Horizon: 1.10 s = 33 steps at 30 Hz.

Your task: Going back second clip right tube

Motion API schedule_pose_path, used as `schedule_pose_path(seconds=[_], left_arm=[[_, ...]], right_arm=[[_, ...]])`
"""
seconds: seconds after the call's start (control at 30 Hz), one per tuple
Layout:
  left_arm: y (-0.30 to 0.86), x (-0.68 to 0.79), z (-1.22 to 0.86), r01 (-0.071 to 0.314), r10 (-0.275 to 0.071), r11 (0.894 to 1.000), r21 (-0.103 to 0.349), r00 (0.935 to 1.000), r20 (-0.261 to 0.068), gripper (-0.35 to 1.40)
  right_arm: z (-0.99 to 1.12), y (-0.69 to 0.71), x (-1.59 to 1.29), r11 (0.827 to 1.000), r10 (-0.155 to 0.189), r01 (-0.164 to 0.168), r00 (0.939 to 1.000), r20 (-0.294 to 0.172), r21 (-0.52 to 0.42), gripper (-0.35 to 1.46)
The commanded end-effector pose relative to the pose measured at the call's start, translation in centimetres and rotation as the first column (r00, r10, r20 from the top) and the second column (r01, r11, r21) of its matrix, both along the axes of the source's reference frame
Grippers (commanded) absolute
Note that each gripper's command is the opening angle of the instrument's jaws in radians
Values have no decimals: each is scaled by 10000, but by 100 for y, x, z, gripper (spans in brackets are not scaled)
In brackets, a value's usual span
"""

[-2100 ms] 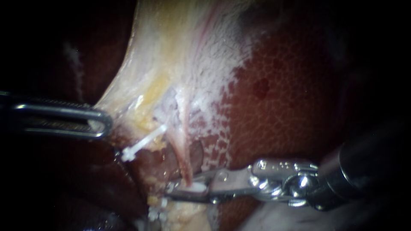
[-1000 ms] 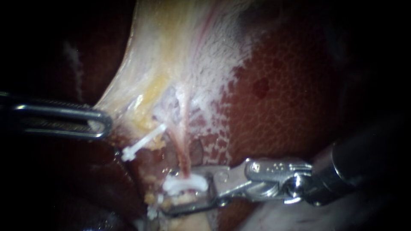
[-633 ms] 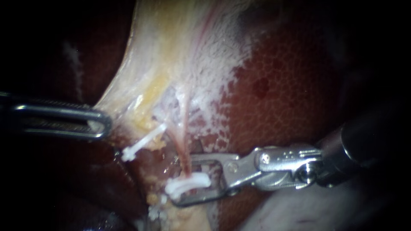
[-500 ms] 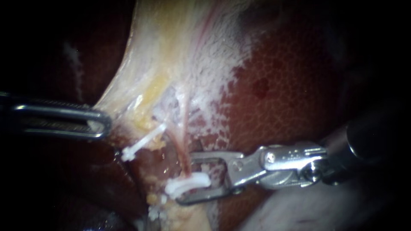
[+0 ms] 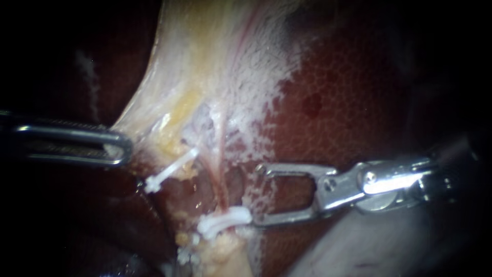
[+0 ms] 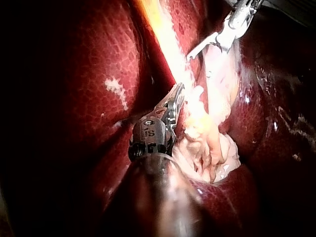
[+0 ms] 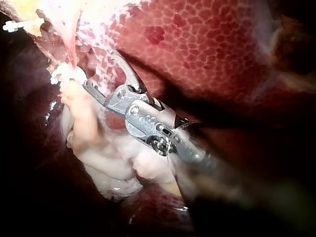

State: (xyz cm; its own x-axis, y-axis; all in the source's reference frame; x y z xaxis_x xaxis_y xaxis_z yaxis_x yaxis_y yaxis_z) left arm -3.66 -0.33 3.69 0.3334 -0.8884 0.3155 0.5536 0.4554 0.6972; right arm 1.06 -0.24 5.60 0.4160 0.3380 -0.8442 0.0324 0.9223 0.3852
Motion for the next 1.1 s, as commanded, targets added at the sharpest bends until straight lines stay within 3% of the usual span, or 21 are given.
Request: schedule_pose_path(seconds=[0.03,0.27,0.67,1.1], left_arm=[[0,0,1,-2,2,10000,2,10000,4,-35],[1,2,11,-10,10,10000,-11,10000,6,-35],[5,9,61,-74,74,9999,-107,10000,-52,-35],[-13,-12,89,-256,257,9997,43,9995,-176,-35]], right_arm=[[-3,2,-3,10000,18,-18,10000,6,-57,60],[-10,8,-18,9998,27,-27,10000,14,-211,60],[-16,3,-22,9982,-212,205,9997,-108,-558,60],[-16,3,-29,9937,-567,537,9980,-280,-985,60]])
